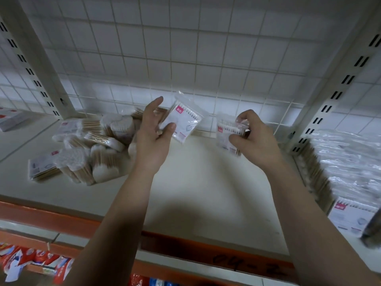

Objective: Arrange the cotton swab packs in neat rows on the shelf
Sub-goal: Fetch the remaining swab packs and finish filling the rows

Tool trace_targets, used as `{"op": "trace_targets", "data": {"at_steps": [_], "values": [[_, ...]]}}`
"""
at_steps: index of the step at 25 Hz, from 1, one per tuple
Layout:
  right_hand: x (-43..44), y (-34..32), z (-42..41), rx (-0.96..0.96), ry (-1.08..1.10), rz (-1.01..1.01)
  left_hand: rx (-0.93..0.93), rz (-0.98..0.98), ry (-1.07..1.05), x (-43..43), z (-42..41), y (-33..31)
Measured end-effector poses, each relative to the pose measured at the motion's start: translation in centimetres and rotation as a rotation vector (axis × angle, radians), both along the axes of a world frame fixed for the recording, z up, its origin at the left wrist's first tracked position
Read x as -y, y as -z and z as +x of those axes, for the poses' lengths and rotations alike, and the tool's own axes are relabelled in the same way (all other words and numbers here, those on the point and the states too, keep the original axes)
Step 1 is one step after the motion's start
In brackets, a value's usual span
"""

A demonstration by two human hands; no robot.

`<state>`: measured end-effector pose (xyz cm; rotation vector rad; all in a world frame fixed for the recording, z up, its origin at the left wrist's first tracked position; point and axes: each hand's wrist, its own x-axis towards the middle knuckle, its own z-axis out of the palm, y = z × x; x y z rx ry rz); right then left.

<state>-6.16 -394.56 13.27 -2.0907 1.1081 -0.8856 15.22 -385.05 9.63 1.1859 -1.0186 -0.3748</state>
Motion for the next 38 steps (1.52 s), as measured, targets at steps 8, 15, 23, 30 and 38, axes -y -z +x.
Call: {"op": "trace_targets", "data": {"at_steps": [8, 15, 23, 30, 38], "values": [[-0.9, -2.3, -6.9, 0.069, 0.098, -0.014, -0.163, 0.104, 0.039, 1.6, -7.1, -1.2], [-2.2, -4.0, -15.0, 0.079, 0.068, 0.066, -0.076, 0.089, 0.101, 2.4, -13.2, -0.8], [-2.9, -3.6, -22.9, -0.176, -0.088, 0.010, 0.001, 0.130, 0.010, 2.4, -19.3, -0.6], [-3.5, -2.1, -26.3, -0.302, -0.222, -0.039, 0.168, 0.184, -0.016, 1.3, -23.2, -1.5], [-3.2, 0.2, -27.3, -0.434, -0.166, -0.271, 0.245, 0.199, -0.031, 0.8, -25.2, -2.2]]}}
